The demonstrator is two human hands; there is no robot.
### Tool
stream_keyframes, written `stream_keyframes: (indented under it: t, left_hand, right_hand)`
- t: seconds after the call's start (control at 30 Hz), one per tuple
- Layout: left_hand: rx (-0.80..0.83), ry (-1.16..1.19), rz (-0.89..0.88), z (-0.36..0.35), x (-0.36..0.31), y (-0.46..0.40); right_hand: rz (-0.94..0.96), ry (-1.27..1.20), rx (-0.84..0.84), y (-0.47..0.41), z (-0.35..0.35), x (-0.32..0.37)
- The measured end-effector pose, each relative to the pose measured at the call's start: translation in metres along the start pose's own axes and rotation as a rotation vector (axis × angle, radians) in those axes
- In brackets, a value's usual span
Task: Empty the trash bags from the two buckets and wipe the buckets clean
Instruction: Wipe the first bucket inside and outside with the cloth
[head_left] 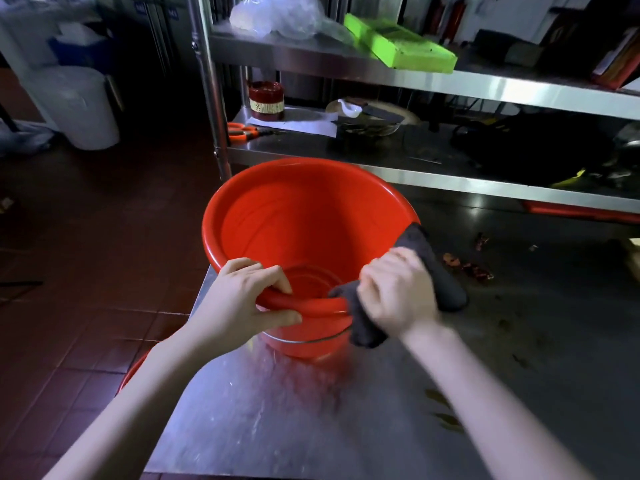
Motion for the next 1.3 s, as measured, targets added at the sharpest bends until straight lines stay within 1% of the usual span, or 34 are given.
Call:
stream_keyframes:
  t: [0.03, 0.07, 0.1, 0.17, 0.23, 0.3, 0.4, 0.47, 0.5, 0.57, 0.63, 0.67, 0.7, 0.73, 0.8, 0.9, 0.97, 1.0, 1.03, 1.1, 1.13, 1.2, 1.23, 1.3]
  left_hand:
    - [0.003, 0.003, -0.003, 0.0, 0.0, -0.001]
    - [-0.005, 0.005, -0.005, 0.0, 0.0, -0.002]
    - [-0.021, 0.005, -0.003, 0.001, -0.001, 0.0]
    - [-0.055, 0.003, 0.001, 0.002, 0.001, 0.004]
    - [-0.061, -0.002, -0.008, 0.001, 0.003, 0.008]
    - [-0.056, -0.017, -0.021, 0.001, 0.003, 0.007]
    - [-0.023, -0.011, -0.044, 0.004, 0.001, 0.003]
    - [0.006, 0.011, -0.073, 0.007, -0.002, 0.005]
    - [0.022, 0.021, -0.085, 0.009, -0.001, 0.008]
    - [0.06, 0.035, -0.091, 0.016, 0.004, 0.013]
    - [0.143, 0.052, -0.062, 0.029, 0.014, 0.016]
    - [0.191, 0.063, -0.046, 0.036, 0.02, 0.017]
    - [0.231, 0.072, -0.037, 0.043, 0.026, 0.018]
    - [0.262, 0.078, -0.028, 0.048, 0.031, 0.019]
    - [0.3, 0.067, -0.001, 0.057, 0.038, 0.021]
    - [0.316, 0.035, 0.033, 0.058, 0.026, 0.025]
    - [0.276, -0.009, 0.033, 0.043, 0.004, 0.028]
    - [0.219, -0.049, 0.013, 0.032, -0.007, 0.03]
    - [0.138, -0.112, -0.013, 0.022, -0.016, 0.034]
    - [-0.002, -0.17, -0.031, 0.01, -0.018, 0.039]
    - [-0.039, -0.15, -0.038, 0.009, -0.013, 0.04]
    - [-0.077, -0.129, -0.049, 0.01, -0.008, 0.038]
    - [-0.086, -0.135, -0.055, 0.012, -0.007, 0.035]
    - [-0.085, -0.144, -0.076, 0.014, -0.006, 0.03]
  right_hand:
    - [-0.004, -0.007, 0.071, -0.006, 0.001, -0.027]
    - [-0.049, -0.029, 0.136, -0.012, 0.002, -0.048]
    - [-0.109, -0.056, 0.162, -0.016, 0.003, -0.062]
    - [-0.213, -0.117, 0.106, -0.018, -0.002, -0.069]
    - [-0.298, -0.158, -0.003, -0.01, -0.002, -0.049]
    - [-0.337, -0.108, -0.115, 0.005, 0.001, -0.011]
    - [-0.333, 0.016, -0.133, 0.016, -0.005, 0.057]
    - [-0.251, 0.022, -0.116, 0.018, -0.007, 0.085]
    - [-0.18, 0.011, -0.107, 0.017, -0.005, 0.085]
    - [-0.037, -0.006, -0.053, 0.012, 0.001, 0.06]
    - [0.093, 0.006, 0.067, 0.004, 0.005, 0.013]
    - [0.112, -0.006, 0.159, -0.003, 0.005, -0.013]
    - [0.088, -0.031, 0.238, -0.01, 0.006, -0.035]
    - [0.038, -0.058, 0.275, -0.016, 0.006, -0.05]
    - [-0.071, -0.135, 0.229, -0.02, 0.002, -0.061]
    - [-0.187, -0.202, 0.073, -0.014, -0.002, -0.029]
    - [-0.22, -0.147, -0.044, -0.005, 0.0, 0.012]
    - [-0.228, -0.112, -0.074, 0.001, 0.001, 0.034]
    - [-0.206, -0.089, -0.081, 0.008, 0.001, 0.056]
    - [-0.074, -0.078, -0.061, 0.022, 0.002, 0.085]
    - [0.002, -0.088, -0.051, 0.023, 0.004, 0.083]
    - [0.103, -0.108, -0.002, 0.014, 0.005, 0.05]
    - [0.12, -0.1, 0.044, 0.004, 0.003, 0.024]
    - [0.055, -0.109, 0.185, -0.017, -0.001, -0.027]
Point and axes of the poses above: each hand's wrist, its own y-axis away from the middle knuckle, its own z-axis out of the back of the hand, x = y × z, the point moved 4 cm from there along -y, towards the middle knuckle, and after that the axes turned 2 degrees about x, right-handed, at the moved point
